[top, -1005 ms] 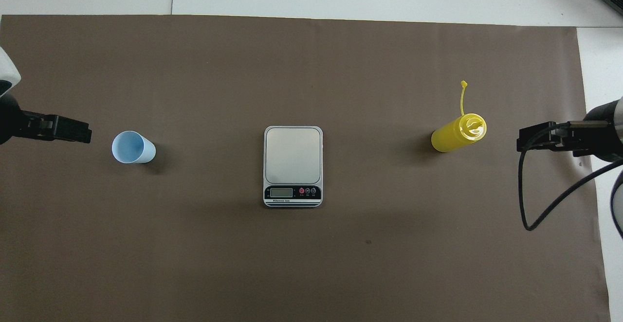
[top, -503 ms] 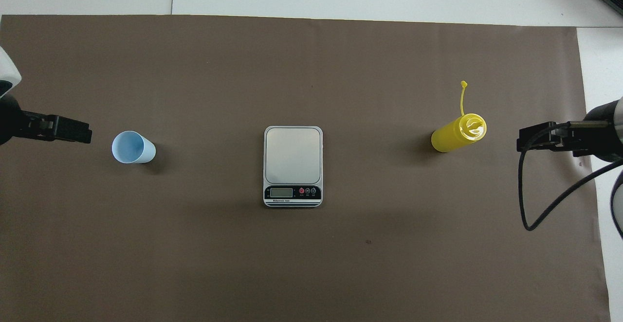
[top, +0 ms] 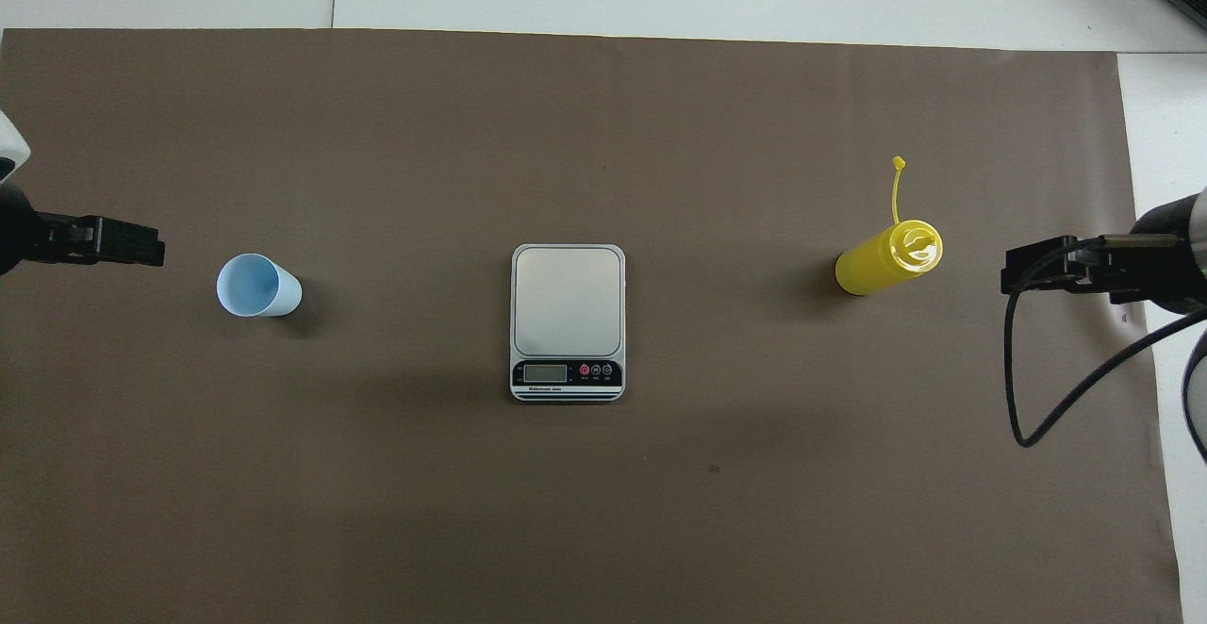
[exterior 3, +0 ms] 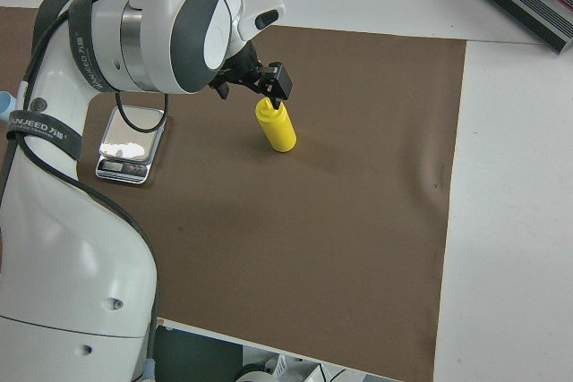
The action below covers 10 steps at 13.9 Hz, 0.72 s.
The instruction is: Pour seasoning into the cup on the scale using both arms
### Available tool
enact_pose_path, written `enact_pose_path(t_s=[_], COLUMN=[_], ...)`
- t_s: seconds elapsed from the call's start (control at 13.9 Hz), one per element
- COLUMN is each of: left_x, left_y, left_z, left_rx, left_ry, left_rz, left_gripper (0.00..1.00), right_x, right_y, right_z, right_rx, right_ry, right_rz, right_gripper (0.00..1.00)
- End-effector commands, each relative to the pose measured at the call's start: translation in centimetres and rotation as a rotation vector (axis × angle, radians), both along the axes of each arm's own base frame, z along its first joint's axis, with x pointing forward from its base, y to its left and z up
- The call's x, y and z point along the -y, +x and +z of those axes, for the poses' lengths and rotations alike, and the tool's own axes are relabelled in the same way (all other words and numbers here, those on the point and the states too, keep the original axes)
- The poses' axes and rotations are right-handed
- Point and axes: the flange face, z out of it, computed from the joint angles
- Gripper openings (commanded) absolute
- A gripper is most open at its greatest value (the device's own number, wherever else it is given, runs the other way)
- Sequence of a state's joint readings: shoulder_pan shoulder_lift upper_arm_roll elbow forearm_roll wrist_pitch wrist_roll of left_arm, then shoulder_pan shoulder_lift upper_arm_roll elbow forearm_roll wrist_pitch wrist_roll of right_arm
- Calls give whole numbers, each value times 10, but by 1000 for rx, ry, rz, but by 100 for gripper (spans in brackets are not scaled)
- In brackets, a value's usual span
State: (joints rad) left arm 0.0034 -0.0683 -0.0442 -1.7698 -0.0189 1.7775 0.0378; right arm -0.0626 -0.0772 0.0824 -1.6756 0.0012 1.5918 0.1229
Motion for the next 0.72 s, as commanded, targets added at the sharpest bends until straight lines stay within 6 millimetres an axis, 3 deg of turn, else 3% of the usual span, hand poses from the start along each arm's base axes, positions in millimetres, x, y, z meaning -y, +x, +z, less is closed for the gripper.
enact_pose_path(t_s=[0.0, 0.36, 0.65], left_x=[-15, -16, -18], left_y=[1, 15, -2], left_z=[-38, -127, -177], left_rx=[22, 33, 58], left_ry=[-6, -14, -15], left_rz=[53, 107, 132], left_gripper=[100, 100, 100], right_x=[1, 2, 1], right_y=[-7, -7, -7], right_z=[1, 1, 1], right_rx=[-3, -3, -3], right_ry=[20, 20, 20], right_rz=[-17, -19, -17], right_gripper=[100, 100, 100])
